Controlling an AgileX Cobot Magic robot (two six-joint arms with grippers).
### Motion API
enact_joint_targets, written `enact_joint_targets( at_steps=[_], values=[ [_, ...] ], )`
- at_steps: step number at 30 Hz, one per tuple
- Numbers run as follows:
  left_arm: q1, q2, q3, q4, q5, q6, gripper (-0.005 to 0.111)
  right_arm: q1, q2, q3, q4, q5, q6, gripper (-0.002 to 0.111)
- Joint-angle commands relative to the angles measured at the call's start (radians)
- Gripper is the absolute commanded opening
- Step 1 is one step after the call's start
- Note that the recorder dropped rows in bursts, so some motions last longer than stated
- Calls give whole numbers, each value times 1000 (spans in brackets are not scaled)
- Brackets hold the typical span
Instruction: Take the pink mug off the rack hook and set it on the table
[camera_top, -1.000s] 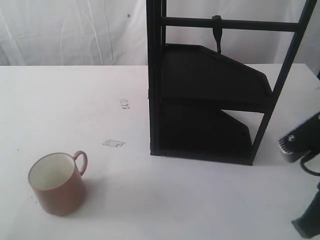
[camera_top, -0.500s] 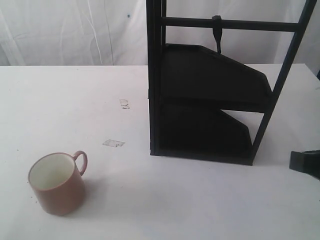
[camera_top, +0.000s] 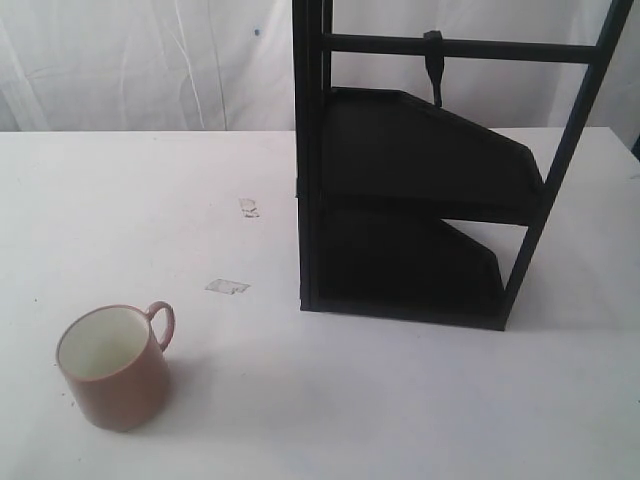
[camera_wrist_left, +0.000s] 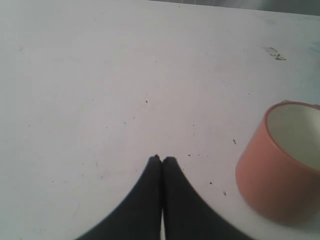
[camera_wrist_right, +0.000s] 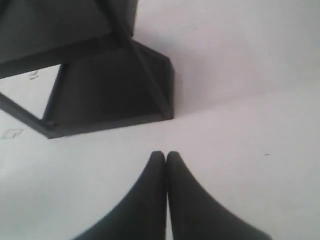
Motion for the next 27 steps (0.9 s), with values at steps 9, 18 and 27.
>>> enact_joint_targets(
  at_steps=[9,18,27],
  values=[
    [-3,-4,3,-1,-4,3,0,-335,-415,79,-64,-374,-313,0],
    [-3,-4,3,-1,-4,3,0,-337,-415,418,52,-746,-468,0],
    [-3,-4,3,-1,-4,3,0,-342,-415,433,2,-367,-514,0]
  ],
)
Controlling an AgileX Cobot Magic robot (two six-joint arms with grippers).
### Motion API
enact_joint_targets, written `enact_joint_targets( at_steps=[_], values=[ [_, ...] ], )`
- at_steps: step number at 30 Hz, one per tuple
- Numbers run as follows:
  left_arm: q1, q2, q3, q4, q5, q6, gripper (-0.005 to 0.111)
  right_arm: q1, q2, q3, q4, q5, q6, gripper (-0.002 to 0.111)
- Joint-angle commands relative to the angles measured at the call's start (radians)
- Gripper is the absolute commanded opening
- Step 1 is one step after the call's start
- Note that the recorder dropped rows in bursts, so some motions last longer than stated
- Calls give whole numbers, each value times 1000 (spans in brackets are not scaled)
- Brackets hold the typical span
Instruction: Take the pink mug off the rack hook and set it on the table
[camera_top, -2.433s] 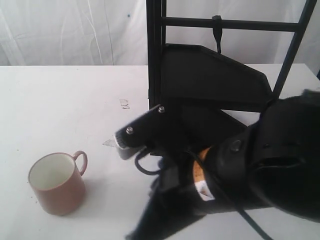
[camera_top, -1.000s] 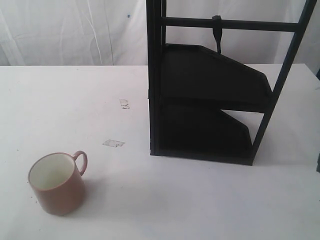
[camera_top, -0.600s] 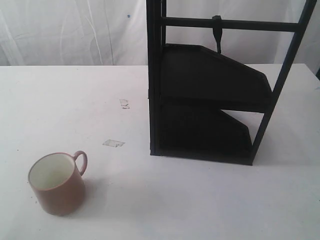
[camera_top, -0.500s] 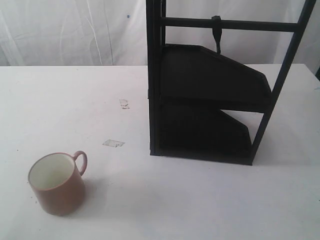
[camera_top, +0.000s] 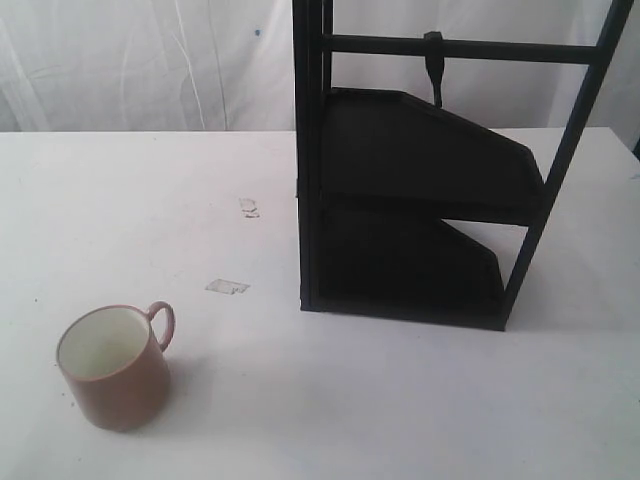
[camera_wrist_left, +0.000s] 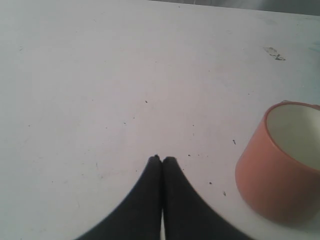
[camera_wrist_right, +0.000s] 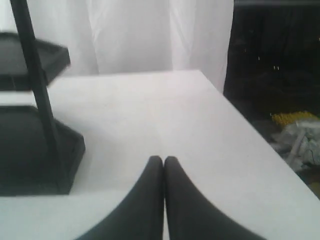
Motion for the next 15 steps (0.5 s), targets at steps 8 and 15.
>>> enact_joint_targets(
  at_steps=[8,15],
  values=[
    [-3,-4,3,-1,-4,3,0,-7,-5,6,-35,73,-56,0],
    [-3,-4,3,-1,-4,3,0,-7,-5,6,-36,75,-56,0]
  ],
)
